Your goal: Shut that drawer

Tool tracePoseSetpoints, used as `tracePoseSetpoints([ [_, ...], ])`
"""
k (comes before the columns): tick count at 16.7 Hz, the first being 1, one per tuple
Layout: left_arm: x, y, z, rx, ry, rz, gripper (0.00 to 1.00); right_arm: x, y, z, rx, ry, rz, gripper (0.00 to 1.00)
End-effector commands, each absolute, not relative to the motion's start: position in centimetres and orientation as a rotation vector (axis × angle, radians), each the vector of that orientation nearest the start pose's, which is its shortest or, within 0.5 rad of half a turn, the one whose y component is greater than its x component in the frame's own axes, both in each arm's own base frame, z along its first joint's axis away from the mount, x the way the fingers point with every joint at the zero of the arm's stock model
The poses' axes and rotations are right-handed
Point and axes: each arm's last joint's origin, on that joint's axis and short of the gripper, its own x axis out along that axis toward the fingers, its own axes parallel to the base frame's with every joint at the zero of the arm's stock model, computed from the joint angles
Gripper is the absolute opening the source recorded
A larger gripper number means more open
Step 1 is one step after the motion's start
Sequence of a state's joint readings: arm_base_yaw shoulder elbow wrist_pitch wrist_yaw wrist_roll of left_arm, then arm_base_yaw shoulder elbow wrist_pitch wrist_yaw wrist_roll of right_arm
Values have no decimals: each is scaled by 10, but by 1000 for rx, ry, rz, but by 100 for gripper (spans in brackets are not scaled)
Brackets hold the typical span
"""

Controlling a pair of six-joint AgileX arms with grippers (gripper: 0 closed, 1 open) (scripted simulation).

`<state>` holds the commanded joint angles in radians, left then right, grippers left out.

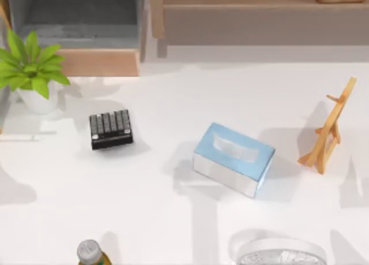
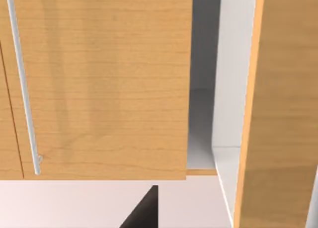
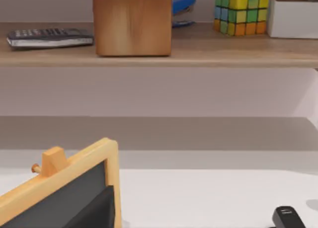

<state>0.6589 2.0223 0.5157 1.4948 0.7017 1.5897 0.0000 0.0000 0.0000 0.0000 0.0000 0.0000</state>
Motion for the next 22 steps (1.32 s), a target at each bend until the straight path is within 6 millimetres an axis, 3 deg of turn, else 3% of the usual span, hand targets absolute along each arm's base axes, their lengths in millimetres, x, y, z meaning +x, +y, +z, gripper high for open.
tracePoseSetpoints([
  [7,254,174,95,1571,-16,-16,2,106,-1,160,0,0,0,100],
  [17,255,175,91,1556,-2,-26,0,106,-1,160,0,0,0,100],
  [22,288,176,91,1557,-4,-26,0,106,-1,160,0,0,0,100],
])
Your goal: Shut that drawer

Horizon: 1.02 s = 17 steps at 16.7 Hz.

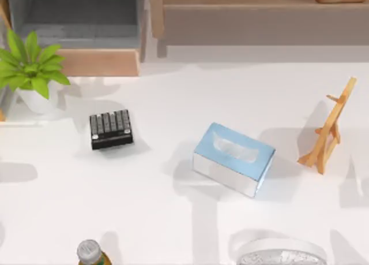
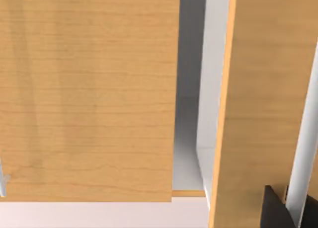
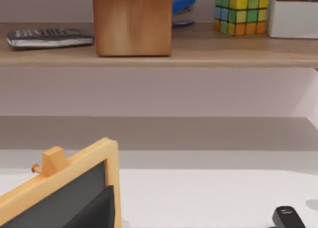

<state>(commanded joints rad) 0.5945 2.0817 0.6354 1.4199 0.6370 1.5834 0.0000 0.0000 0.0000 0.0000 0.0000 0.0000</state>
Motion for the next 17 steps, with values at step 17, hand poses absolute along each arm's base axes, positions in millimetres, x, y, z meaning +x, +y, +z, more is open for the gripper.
tracePoseSetpoints([
  [17,369,174,90,1550,5,-28,0,106,-1,160,0,0,0,100],
])
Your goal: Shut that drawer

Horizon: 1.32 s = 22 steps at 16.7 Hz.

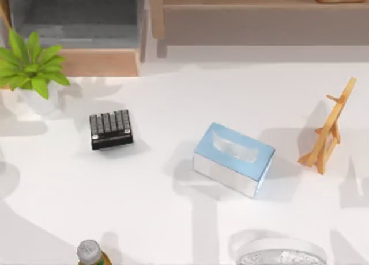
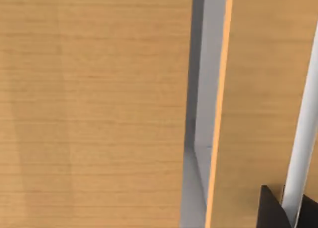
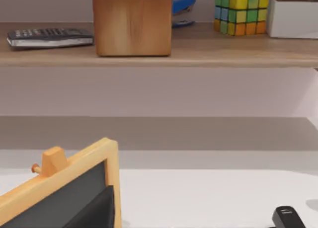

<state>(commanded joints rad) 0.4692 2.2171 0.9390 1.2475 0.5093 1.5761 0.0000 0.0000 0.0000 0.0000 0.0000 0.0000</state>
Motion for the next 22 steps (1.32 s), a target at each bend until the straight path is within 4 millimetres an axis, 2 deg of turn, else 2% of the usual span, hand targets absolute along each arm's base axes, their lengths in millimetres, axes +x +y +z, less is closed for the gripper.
tracePoseSetpoints([
  [2,377,173,90,1550,6,-28,0,106,-1,160,0,0,0,100],
  [8,380,174,90,1549,9,-28,0,106,-1,160,0,0,0,100],
  [16,434,173,89,1548,9,-29,0,106,-1,160,0,0,0,100],
  [21,440,173,90,1548,10,-29,0,106,-1,160,0,0,0,100],
  [22,440,173,90,1548,10,-29,8,106,-1,160,0,0,0,100],
])
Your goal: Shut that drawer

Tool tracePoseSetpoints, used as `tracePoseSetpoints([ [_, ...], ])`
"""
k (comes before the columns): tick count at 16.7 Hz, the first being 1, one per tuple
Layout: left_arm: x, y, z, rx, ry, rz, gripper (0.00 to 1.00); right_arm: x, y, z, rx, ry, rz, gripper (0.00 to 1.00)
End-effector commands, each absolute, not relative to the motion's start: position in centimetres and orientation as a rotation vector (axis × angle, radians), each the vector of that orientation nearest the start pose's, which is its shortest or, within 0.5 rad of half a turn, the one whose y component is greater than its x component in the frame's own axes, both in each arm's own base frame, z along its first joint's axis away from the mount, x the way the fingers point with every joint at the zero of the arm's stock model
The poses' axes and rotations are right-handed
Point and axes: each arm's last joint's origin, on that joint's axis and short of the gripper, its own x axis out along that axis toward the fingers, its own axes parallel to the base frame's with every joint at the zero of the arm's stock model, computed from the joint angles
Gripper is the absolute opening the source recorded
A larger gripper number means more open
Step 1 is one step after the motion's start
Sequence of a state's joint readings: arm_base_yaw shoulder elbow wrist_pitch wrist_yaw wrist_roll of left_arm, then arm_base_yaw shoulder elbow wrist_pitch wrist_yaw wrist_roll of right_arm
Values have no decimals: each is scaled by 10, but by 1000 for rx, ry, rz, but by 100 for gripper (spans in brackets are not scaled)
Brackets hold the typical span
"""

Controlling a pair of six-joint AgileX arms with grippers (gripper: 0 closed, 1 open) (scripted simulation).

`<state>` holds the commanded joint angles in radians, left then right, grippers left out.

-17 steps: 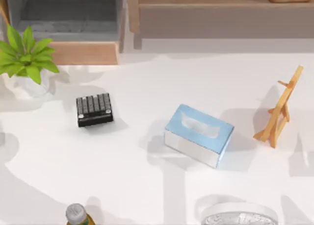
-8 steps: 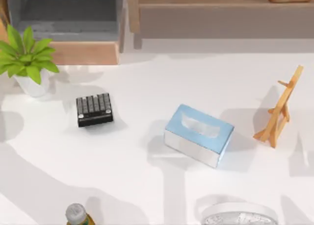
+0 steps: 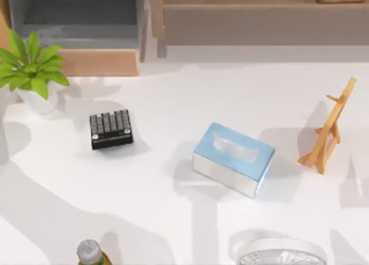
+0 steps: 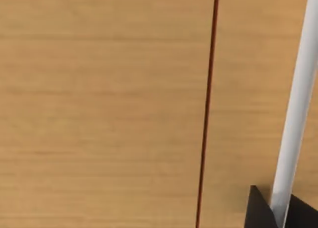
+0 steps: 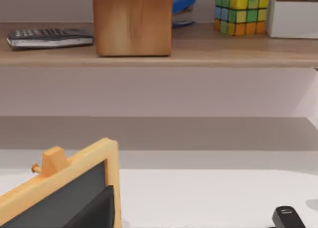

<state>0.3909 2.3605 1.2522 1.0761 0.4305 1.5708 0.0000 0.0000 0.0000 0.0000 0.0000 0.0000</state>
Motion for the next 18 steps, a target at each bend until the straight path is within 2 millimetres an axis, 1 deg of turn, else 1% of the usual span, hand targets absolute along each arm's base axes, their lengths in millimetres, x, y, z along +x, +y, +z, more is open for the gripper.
tracePoseSetpoints([
  [12,440,173,90,1548,10,-29,98,106,-1,160,0,0,0,100],
  [13,440,173,90,1548,10,-29,100,106,-1,160,0,0,0,100],
  [18,440,173,90,1548,10,-29,100,106,-1,160,0,0,0,100],
])
